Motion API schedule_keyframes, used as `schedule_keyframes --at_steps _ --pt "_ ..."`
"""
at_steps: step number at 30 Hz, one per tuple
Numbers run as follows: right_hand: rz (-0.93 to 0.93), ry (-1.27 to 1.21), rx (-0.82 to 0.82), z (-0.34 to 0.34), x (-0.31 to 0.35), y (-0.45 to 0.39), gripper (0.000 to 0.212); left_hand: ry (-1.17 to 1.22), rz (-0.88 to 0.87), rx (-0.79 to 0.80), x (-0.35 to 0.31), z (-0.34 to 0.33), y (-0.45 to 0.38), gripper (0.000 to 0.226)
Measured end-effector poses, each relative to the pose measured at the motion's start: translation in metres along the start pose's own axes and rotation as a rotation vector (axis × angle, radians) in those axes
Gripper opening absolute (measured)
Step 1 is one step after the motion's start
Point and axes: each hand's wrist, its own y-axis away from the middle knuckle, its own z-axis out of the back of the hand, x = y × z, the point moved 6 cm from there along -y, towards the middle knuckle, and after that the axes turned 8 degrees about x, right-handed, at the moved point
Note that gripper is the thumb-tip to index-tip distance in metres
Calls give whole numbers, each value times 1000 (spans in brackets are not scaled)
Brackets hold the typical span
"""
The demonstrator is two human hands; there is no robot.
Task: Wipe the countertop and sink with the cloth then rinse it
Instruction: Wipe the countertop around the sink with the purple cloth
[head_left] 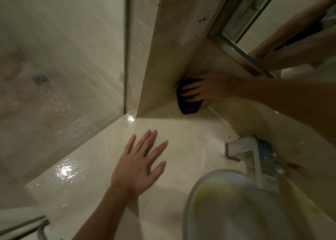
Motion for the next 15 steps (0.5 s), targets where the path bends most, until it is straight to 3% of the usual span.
schedule_keyframes --at_steps 3,6,15 --pt "14 211 4 3 0 5 73 12 -3 -3 0 0 -1 61" --pt "-97 261 152 -16 12 23 68 8 -12 -7 2 -1 0 61" --pt "-220 525 164 -39 56 190 52 7 -11 -1 3 -2 0 61"
